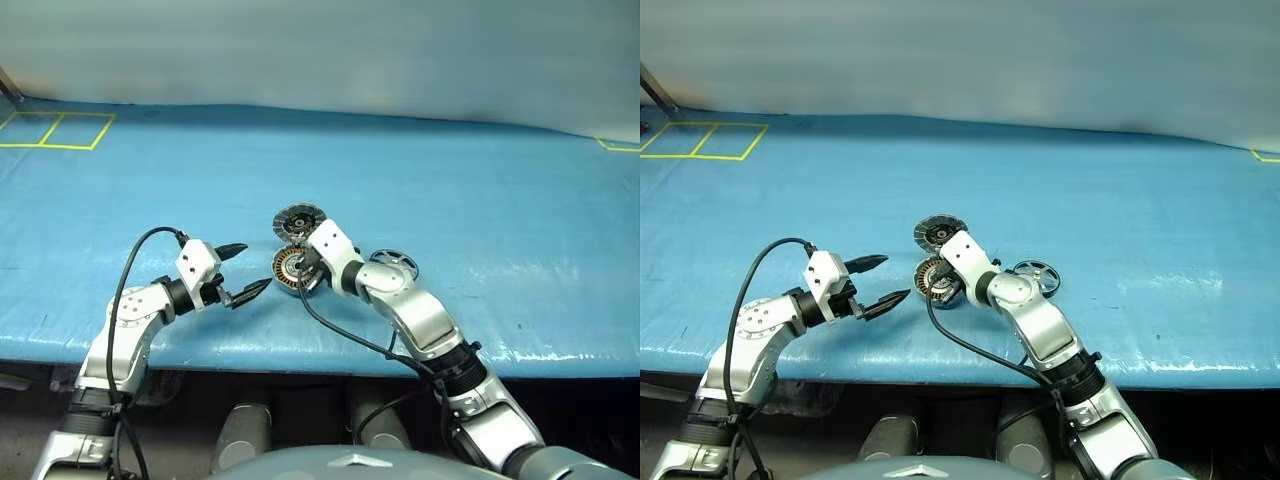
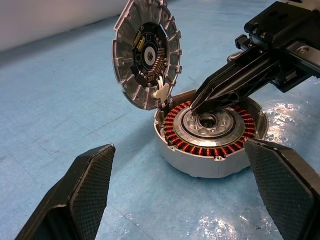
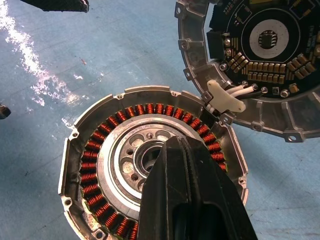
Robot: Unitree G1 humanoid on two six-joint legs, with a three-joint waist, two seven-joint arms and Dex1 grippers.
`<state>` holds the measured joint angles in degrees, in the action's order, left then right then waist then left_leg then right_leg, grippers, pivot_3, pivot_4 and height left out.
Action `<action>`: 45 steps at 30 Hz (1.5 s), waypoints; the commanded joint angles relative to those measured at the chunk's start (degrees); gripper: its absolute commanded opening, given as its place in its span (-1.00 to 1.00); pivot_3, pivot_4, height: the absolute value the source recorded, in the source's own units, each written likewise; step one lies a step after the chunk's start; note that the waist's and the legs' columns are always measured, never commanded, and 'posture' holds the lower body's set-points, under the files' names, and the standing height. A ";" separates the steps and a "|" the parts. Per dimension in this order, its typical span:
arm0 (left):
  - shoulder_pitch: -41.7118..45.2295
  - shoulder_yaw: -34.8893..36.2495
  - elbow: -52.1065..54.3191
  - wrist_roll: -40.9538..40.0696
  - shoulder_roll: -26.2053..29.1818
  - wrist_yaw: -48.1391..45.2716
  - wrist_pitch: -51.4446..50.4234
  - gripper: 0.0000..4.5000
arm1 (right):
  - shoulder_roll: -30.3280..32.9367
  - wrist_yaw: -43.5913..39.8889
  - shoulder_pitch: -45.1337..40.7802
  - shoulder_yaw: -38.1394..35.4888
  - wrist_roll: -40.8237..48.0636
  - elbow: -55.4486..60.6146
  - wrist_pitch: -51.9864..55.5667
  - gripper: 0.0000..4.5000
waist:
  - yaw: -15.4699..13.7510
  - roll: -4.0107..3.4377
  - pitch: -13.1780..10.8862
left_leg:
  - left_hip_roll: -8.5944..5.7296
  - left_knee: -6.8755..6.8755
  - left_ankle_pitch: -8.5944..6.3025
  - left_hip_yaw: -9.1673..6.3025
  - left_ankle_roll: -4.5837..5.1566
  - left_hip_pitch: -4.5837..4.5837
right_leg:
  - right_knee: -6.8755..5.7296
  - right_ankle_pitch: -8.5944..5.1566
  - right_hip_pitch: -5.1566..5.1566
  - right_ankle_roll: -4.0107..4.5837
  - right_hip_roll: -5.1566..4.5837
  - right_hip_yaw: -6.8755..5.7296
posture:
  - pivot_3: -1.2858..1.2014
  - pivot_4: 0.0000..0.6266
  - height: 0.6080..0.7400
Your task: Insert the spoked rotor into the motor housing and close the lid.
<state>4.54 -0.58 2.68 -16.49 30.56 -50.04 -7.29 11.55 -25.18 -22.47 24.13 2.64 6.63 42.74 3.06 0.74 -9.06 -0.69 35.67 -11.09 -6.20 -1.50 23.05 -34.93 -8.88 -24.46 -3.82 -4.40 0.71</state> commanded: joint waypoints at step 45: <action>0.77 0.61 0.81 -0.22 0.36 -0.40 0.20 1.00 | -0.27 0.88 2.49 1.01 0.20 5.52 5.33 -0.99 | 0.02 -0.07 0.10 | 0.07 -0.14 -0.02 0.10 -0.03 0.57 | -0.01 -0.01 -0.67 0.03 0.05 -0.04 | 0.03 -0.52 1.00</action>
<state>5.28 -0.61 2.56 -16.43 30.56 -50.43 -7.32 11.13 -24.12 -20.83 24.48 3.06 13.29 47.79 3.08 0.68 -8.96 -0.62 35.54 -11.11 -6.10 -1.53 23.61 -34.94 -8.89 -25.11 -3.78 -4.35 0.68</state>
